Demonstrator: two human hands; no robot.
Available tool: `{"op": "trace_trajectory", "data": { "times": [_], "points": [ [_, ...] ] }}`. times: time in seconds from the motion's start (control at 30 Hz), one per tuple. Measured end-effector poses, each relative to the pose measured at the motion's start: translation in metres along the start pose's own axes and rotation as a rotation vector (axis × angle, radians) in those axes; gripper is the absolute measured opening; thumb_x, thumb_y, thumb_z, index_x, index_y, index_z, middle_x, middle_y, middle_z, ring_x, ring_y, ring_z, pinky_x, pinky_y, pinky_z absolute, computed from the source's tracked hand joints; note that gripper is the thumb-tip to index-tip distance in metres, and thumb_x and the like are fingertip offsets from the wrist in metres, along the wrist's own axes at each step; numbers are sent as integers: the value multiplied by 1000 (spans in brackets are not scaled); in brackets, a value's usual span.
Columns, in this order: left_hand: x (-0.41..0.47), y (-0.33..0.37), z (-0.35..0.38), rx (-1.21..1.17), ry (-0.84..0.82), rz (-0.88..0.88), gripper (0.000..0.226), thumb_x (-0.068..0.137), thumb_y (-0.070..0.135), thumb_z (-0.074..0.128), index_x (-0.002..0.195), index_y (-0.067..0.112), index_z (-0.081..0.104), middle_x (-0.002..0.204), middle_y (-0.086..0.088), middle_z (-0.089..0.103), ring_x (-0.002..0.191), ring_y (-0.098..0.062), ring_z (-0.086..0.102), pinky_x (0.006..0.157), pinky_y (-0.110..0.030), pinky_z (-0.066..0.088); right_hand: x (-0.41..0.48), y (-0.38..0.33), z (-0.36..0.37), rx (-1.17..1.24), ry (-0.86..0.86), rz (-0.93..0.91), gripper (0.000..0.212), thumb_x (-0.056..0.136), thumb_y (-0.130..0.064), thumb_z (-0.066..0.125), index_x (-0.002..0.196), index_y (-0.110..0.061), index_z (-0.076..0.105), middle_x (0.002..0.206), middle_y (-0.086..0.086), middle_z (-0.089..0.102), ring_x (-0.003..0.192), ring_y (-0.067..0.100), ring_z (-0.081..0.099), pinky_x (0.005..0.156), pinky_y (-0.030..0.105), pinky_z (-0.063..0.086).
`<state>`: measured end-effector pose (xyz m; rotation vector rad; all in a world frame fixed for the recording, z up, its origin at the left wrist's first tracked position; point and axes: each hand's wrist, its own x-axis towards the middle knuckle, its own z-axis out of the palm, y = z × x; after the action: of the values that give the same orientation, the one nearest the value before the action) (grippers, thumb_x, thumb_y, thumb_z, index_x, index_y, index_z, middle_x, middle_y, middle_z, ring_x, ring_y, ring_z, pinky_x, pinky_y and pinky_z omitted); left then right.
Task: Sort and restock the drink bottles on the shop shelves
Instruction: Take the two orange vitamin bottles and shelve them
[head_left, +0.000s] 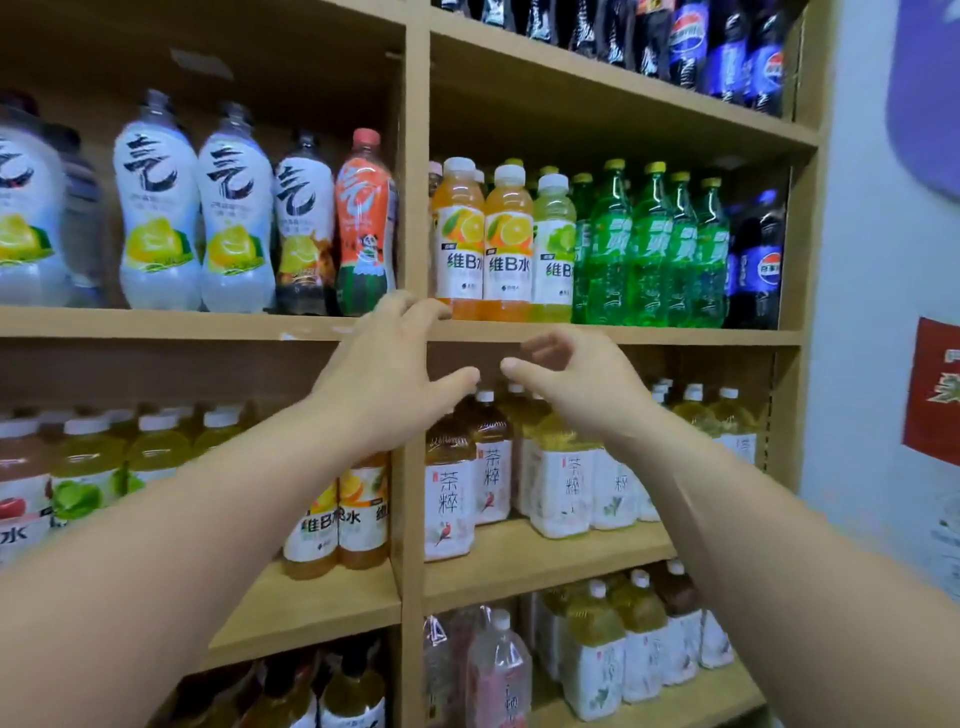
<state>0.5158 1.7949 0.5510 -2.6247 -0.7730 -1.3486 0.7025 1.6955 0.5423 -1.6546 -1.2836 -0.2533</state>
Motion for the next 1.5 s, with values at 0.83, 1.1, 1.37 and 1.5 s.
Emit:
{"op": "trace_trajectory", "data": {
  "times": [0.83,1.1,1.37,1.5],
  "points": [
    [208,-2,26,911,288,38,81,90,71,34,150,17,44,163,-11,29,155,-38,8,119,-70,6,221,-5,-21,-457,262,-242,66,94,-66,52,143,-23,53,158,5,42,156,30,16,117,52,23],
    [215,0,30,1023,334,-87,91,89,79,20,143,14,55,171,-14,4,156,-41,-11,117,-74,0,240,-5,-11,-547,251,-275,80,87,-83,42,133,-21,61,171,2,10,157,33,-12,122,64,0],
    [216,7,32,898,304,-175,93,80,84,29,138,17,59,171,-11,-2,154,-37,-21,116,-75,-5,238,5,-13,-344,318,-316,75,86,-76,52,137,-21,57,170,3,16,158,29,-7,124,59,3],
    [214,13,39,790,345,-145,94,77,83,39,138,14,55,171,-12,4,156,-36,-16,119,-69,-8,221,22,-19,-212,461,-407,74,88,-71,55,138,-17,52,163,5,31,158,29,6,124,53,10]
  ]
}}
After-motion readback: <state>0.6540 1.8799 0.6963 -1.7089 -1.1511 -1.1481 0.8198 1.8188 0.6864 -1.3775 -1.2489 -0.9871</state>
